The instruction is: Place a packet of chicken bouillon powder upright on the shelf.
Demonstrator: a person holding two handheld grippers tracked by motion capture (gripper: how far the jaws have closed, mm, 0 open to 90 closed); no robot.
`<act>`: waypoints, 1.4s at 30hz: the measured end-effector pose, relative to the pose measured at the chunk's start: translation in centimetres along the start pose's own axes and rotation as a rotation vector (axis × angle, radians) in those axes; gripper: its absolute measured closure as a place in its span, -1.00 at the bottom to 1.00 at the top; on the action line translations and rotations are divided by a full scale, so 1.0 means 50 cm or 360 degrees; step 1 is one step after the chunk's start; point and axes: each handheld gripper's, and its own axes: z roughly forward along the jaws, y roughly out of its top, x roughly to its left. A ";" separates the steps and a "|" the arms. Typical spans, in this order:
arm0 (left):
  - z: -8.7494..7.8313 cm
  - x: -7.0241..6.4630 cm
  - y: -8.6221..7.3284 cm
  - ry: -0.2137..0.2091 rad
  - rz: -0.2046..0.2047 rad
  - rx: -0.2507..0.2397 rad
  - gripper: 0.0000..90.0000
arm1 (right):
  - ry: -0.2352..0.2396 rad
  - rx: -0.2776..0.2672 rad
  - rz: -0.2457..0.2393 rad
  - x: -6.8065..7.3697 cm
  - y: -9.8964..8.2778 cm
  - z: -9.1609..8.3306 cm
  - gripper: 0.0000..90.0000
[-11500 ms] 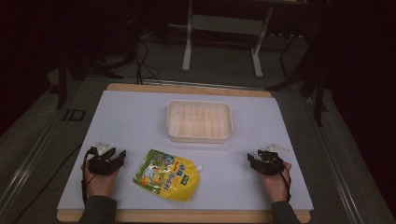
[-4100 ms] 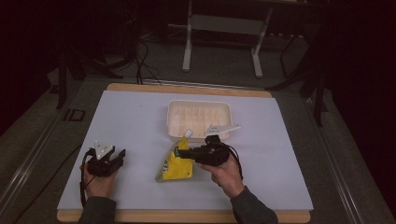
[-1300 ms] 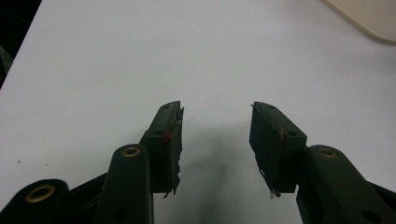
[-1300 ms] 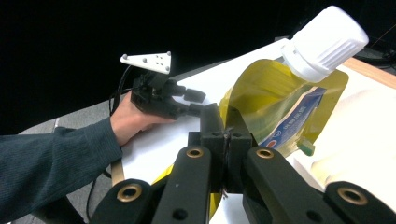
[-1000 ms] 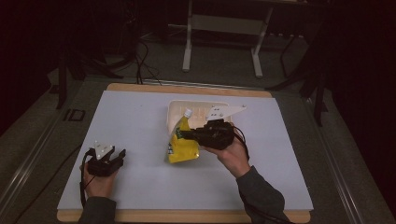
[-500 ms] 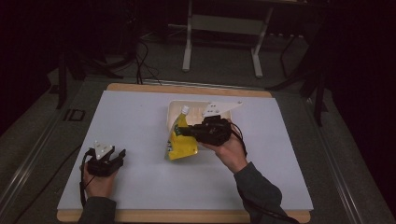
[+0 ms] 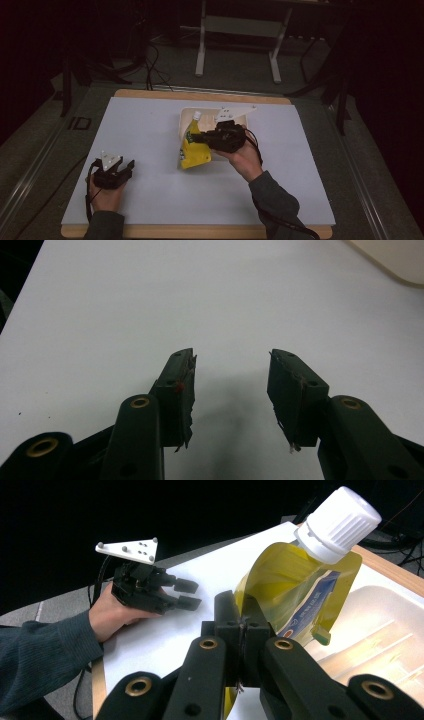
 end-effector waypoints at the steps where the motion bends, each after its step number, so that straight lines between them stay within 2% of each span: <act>1: 0.000 0.000 0.000 0.0000 0.0001 0.0001 0.18 | -0.0001 -0.0002 -0.0001 -0.001 0.000 0.000 1.00; 19: 0.000 0.000 0.000 0.0002 0.0002 0.0000 0.18 | -0.0045 -0.0031 -0.0012 -0.029 0.001 0.008 1.00; 37: 0.000 -0.001 0.000 0.0001 0.0002 -0.0004 0.18 | -0.0085 -0.0150 0.0034 -0.062 0.001 0.002 1.00; 42: 0.000 -0.001 0.000 -0.0002 -0.0005 -0.0008 0.18 | -0.0115 -0.0186 0.0038 -0.073 0.007 0.001 1.00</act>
